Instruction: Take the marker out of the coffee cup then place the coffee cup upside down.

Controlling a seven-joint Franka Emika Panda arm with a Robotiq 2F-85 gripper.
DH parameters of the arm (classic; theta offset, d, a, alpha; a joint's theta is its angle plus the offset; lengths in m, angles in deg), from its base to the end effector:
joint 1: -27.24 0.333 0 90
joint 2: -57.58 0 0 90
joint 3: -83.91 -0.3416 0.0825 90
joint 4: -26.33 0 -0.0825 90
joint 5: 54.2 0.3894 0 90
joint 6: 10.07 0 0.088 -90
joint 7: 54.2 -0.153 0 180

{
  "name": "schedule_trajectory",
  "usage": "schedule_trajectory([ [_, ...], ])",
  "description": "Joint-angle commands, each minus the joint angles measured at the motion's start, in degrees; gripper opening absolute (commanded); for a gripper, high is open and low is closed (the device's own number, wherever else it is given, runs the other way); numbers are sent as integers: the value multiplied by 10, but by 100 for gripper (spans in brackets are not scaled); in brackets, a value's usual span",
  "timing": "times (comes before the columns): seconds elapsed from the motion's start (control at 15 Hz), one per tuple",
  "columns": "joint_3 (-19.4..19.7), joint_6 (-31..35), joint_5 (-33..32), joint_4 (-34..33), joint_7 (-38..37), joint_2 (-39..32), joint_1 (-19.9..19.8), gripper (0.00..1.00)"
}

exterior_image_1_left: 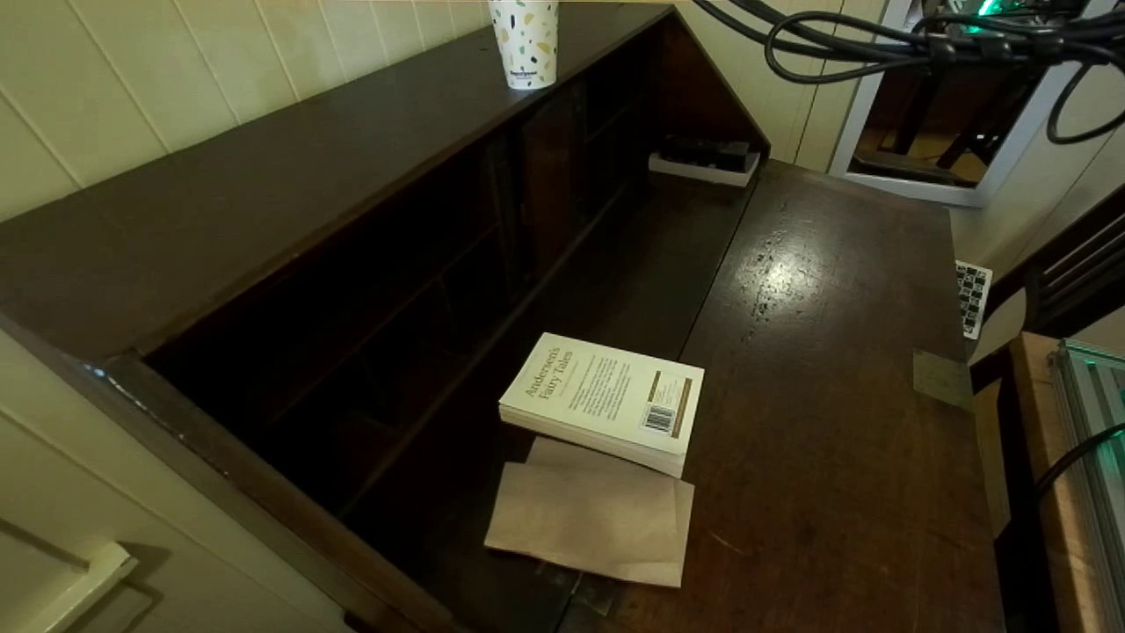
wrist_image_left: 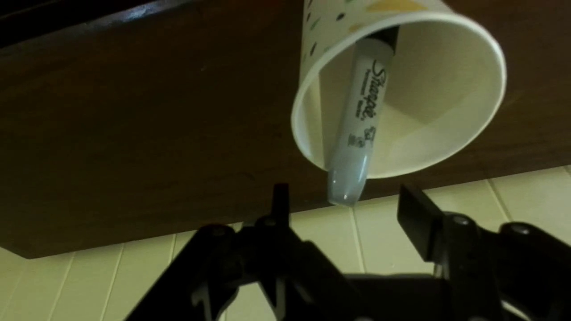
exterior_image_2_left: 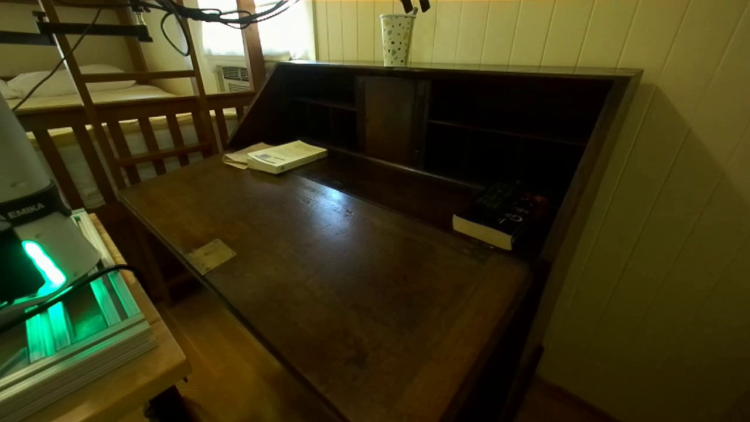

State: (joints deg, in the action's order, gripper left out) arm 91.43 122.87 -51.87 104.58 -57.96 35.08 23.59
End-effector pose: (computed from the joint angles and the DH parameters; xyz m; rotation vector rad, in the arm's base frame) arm 0.7496 -0.1274 0.5448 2.9503 -0.3785 0.8608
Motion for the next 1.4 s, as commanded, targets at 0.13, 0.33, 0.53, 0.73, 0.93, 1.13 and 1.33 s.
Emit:
schedule_trajectory([
  [0.13,-4,-29,-24,-21,-27,-8,3,62],
  [0.33,-4,-25,-27,-22,-30,-9,4,49],
  [0.53,-3,-23,-29,-21,-33,-9,4,37],
  [0.73,-3,-22,-32,-20,-34,-9,4,10],
  [0.93,-3,-22,-34,-20,-34,-9,4,7],
  [1.13,-3,-21,-34,-21,-36,-8,4,6],
  [1.33,-3,-21,-31,-25,-39,-5,3,6],
])
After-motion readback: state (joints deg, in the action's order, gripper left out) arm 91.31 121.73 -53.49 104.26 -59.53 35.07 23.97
